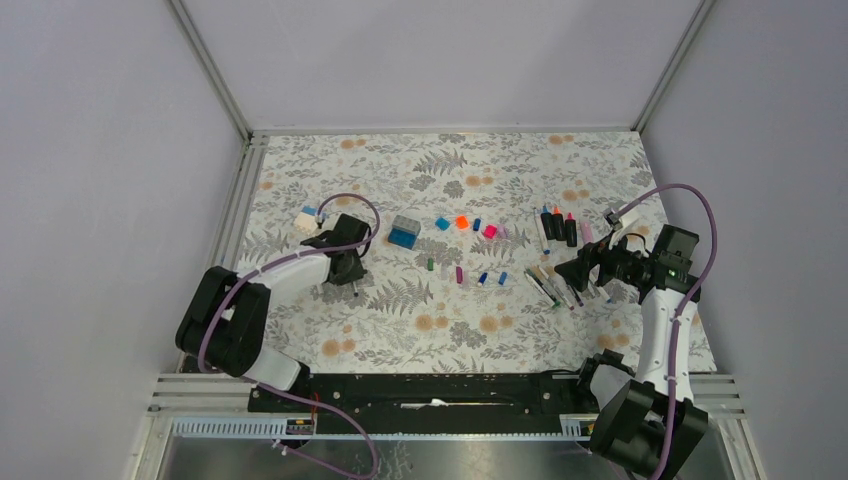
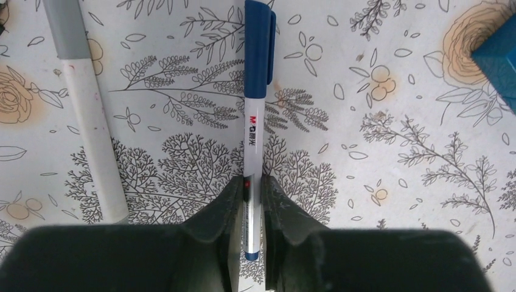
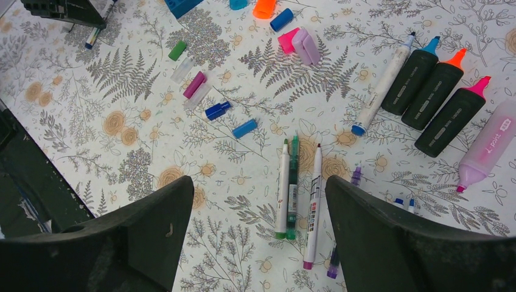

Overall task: Open the pen caps
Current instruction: Pick up the pen from the center of the board.

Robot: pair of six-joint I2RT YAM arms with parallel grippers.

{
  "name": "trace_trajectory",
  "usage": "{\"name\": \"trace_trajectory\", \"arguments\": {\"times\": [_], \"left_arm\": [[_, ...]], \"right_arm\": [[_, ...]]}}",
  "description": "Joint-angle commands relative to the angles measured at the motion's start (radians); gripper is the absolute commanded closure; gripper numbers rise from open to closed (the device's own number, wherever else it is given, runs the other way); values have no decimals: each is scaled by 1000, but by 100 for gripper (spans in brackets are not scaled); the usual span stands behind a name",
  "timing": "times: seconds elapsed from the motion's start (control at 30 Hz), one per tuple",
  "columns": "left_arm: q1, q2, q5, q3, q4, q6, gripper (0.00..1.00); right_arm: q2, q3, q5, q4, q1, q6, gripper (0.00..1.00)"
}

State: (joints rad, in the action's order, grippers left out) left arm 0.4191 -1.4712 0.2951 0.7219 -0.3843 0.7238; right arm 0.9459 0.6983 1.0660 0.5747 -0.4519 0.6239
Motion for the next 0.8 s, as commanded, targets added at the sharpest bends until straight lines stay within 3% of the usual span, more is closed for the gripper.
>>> {"name": "trace_trajectory", "arguments": {"times": [0.0,0.1,0.4,0.67,0.77], "left_arm": [[-6,-95,-12,3,-88,2,88],[-7,-110,-18,12,-91,-5,100],[-6,48,-73,17,-65,-61,100],[-5,366,-306,-114,147,-55,100],[3,460,-442,-207,316,7,100]], "right_arm": [[-20,42,15,16,1,23,14],[-21,42,17,16,1,23,13],[-24,36,32,18,1,23,13],[7,33,103,53,1,42,13],[37,43,130,78,2,54,14]]}}
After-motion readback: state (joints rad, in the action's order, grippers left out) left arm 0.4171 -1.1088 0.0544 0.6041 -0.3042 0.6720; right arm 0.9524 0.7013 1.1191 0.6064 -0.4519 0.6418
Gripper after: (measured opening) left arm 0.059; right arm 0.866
